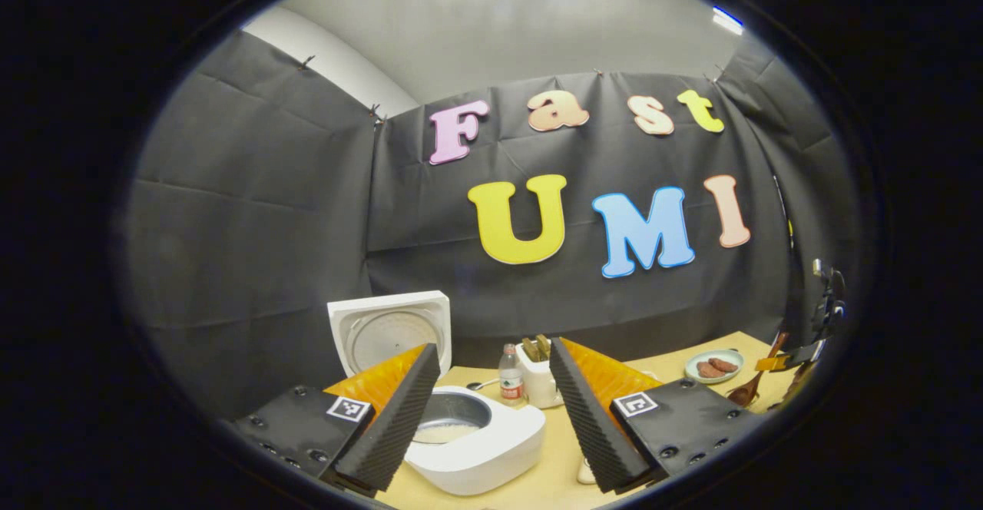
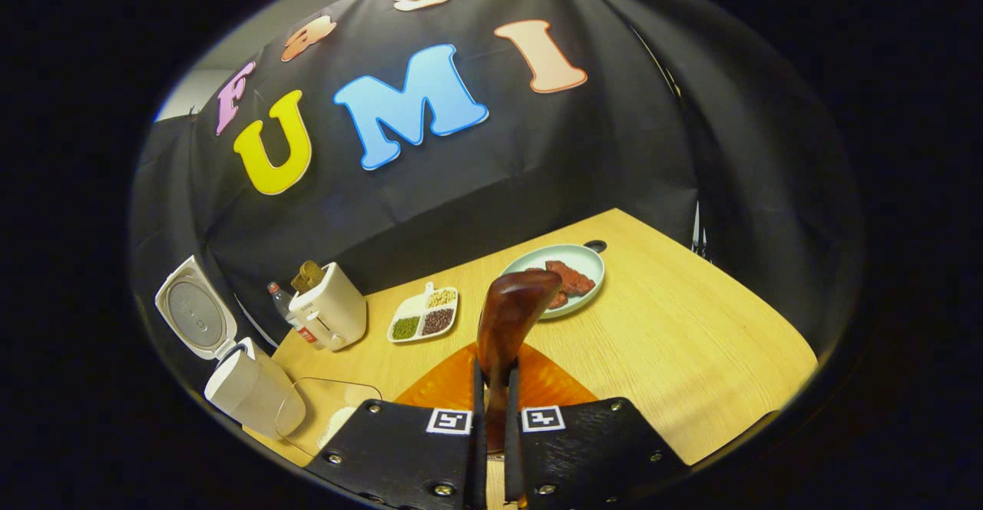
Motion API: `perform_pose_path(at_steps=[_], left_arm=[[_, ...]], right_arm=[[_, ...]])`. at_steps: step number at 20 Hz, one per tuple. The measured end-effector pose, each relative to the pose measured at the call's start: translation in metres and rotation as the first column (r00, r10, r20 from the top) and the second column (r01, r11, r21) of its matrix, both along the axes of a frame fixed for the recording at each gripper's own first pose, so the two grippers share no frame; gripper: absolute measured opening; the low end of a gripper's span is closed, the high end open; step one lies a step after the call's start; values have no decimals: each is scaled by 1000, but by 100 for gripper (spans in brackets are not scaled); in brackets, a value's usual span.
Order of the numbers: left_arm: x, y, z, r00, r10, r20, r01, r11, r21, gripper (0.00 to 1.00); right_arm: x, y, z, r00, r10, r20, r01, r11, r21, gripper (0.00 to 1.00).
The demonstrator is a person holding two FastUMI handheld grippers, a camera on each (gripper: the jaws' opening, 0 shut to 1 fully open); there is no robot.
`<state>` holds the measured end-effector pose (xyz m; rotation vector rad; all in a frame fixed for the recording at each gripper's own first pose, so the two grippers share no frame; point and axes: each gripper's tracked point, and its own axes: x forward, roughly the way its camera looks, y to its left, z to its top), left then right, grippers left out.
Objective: Close the left gripper, press the button to open the rice cooker; take a wooden spoon from the chopstick holder with the right hand, scoop a spoonful of rice and pour it into the rice cooker, then put the wooden spoon back into the chopstick holder.
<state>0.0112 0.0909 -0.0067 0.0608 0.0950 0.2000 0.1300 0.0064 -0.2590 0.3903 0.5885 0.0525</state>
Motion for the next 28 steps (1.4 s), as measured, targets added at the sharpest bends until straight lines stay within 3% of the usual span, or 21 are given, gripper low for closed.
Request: perform_pose_path(at_steps=[6,8,11,12,14,15,16,22,28], left_arm=[[-2,0,1,1000,9,-6,-9,1000,7,99],[-2,-1,3,1000,9,-1,-9,1000,11,97],[-1,-2,2,1000,7,1,-7,1000,3,97],[1,-2,2,1000,5,4,-5,1000,-2,97],[3,-3,2,1000,0,7,0,1000,-9,96],[4,-3,1,1000,-3,9,3,1000,-10,96],[5,-3,1,1000,-3,10,3,1000,-12,96],[24,13,4,1000,2,25,-1,1000,-24,97],[55,59,7,996,77,35,-77,997,8,99]], right_arm=[[-7,-1,-23,999,21,-43,-21,1000,0,10],[-9,-1,-25,999,24,-48,-24,1000,2,12],[-10,-17,-23,1000,9,-26,-11,997,-80,22],[-13,-22,-21,1000,10,-20,-12,994,-107,47],[-17,-33,-10,1000,4,2,-4,988,-154,68],[-21,-41,-3,1000,-8,17,11,983,-182,73],[-22,-48,3,999,-19,31,25,978,-208,98],[-42,-62,66,991,-15,132,52,958,-281,98],[-58,-57,131,965,26,260,68,935,-348,98]])
